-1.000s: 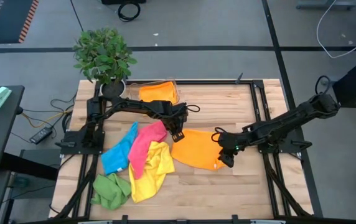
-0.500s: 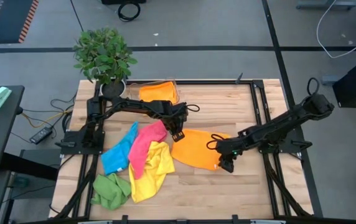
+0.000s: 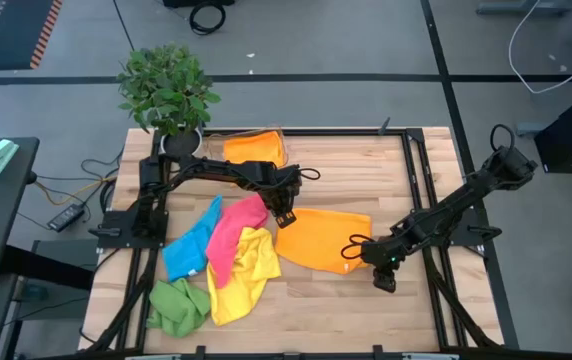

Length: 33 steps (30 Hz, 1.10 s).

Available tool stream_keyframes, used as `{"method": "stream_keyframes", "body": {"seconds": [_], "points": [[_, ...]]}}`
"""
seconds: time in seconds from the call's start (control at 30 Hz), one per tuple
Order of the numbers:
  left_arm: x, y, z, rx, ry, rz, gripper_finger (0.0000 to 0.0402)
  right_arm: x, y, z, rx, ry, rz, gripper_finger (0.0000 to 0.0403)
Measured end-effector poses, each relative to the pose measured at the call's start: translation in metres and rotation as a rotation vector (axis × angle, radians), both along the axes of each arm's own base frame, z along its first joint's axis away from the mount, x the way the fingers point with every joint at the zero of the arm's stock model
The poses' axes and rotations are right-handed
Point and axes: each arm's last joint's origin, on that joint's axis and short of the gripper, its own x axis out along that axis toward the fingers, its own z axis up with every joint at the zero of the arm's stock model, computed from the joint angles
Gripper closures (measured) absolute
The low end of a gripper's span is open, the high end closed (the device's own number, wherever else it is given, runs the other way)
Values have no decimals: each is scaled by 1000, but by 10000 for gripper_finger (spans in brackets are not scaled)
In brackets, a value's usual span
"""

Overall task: Fold microfiber towels
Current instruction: Fold the orange microfiber cloth

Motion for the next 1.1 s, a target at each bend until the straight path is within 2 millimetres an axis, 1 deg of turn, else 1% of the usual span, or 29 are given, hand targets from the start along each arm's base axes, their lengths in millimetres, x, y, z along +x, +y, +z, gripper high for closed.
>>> {"method": "stream_keyframes", "body": {"seconds": [0.1, 0.2, 0.27, 0.3, 0.37, 0.5, 0.63, 0.73, 0.87, 1.0, 1.1], "points": [[0, 0, 0, 2, -3, -4, 390, 2, -1, 6, -46, -81, -43, 233], [1, 0, 0, 6, -8, -10, 383, 10, -9, 15, -163, -230, -214, 233], [1, 0, 0, 7, -14, -10, 387, 19, -16, 18, -194, -305, -305, 233], [2, 0, 1, 8, -19, -10, 391, 24, -20, 18, -196, -325, -324, 233], [2, 0, 1, 9, -25, -10, 394, 33, -25, 14, -194, -350, -334, 233], [2, 0, 1, 9, -27, -9, 384, 44, -34, 2, -204, -314, -327, 233], [1, 0, 1, 10, -17, -16, 390, 44, -33, -10, -182, -237, -262, 233], [1, 0, 0, 10, -13, -16, 394, 41, -28, -16, -157, -175, -210, 233], [0, 0, 0, 8, -3, -20, 383, 34, -20, -15, -112, -130, -151, 233], [0, 0, 0, 6, 2, -25, 393, 22, -16, -9, -107, -85, -135, 233], [-1, 0, 0, 9, 4, -23, 391, 10, -13, -4, -119, -37, -119, 233]]}}
